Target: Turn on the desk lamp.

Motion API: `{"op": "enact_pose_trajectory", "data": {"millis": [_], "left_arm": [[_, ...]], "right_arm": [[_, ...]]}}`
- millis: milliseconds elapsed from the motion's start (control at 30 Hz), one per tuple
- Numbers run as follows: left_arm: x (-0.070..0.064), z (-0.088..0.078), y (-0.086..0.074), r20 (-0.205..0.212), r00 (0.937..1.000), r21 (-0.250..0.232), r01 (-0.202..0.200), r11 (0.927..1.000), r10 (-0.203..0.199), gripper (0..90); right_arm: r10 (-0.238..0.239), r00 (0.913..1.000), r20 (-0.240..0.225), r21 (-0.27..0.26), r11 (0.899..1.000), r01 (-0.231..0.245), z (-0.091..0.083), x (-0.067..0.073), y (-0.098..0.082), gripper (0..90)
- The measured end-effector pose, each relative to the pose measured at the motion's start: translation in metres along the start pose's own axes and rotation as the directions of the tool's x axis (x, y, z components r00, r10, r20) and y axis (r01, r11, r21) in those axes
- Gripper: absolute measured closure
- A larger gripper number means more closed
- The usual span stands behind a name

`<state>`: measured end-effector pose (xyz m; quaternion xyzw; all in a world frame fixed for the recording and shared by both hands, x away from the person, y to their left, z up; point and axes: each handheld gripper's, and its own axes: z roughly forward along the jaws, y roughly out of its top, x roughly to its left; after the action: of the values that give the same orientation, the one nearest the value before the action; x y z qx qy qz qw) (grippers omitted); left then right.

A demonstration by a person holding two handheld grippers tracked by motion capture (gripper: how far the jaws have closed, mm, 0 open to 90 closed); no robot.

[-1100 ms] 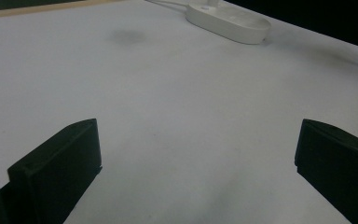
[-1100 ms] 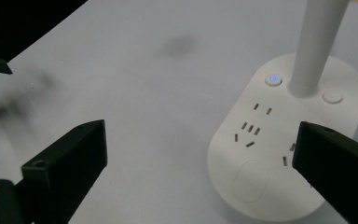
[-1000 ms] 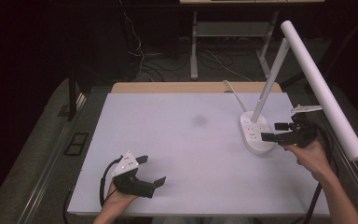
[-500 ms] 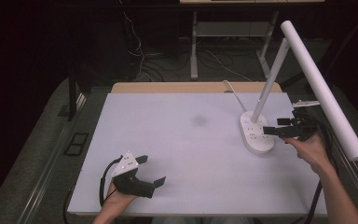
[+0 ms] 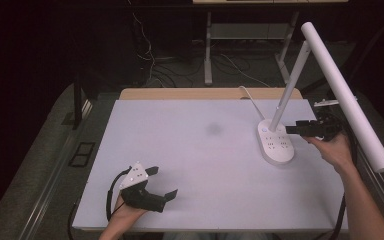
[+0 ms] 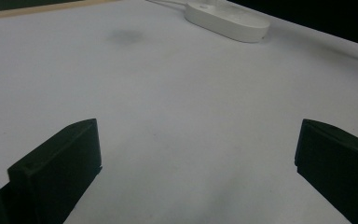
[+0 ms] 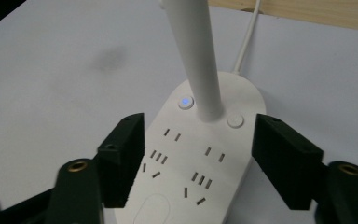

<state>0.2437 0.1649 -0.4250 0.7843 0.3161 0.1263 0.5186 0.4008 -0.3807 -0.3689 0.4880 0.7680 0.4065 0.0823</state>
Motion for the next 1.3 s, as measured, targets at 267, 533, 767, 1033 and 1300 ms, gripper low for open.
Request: {"op": "enact_pose_trajectory", "data": {"millis": [267, 533, 767, 1033, 1300], "left_arm": [[0.001, -0.001, 0.000, -0.004, 1.0000, 0.001, 0.002, 1.0000, -0.002, 0.0], [0.002, -0.001, 0.000, -0.004, 1.0000, 0.002, 0.000, 1.0000, 0.000, 0.0], [0.002, -0.002, 0.000, -0.007, 1.0000, 0.003, 0.001, 1.0000, -0.001, 0.0], [0.001, -0.001, 0.000, -0.011, 0.9999, 0.002, 0.000, 1.0000, 0.000, 0.0], [0.002, -0.002, 0.000, -0.012, 0.9999, 0.003, 0.000, 1.0000, 0.000, 0.0]], "right_arm": [[0.026, 0.9996, 0.012, -0.006, 1.000, -0.026, 0.005, -0.011, 0.008, 47.0], [0.047, 0.9988, 0.012, 0.008, 0.999, -0.047, 0.014, -0.022, 0.012, 58.1], [0.086, 0.9961, 0.021, 0.022, 0.996, -0.086, 0.024, -0.026, 0.013, 63.1], [0.086, 0.9957, 0.034, 0.034, 0.996, -0.087, 0.037, -0.027, 0.013, 76.9], [0.068, 0.9971, 0.033, 0.065, 0.995, -0.070, 0.051, -0.029, 0.011, 89.1]]}}
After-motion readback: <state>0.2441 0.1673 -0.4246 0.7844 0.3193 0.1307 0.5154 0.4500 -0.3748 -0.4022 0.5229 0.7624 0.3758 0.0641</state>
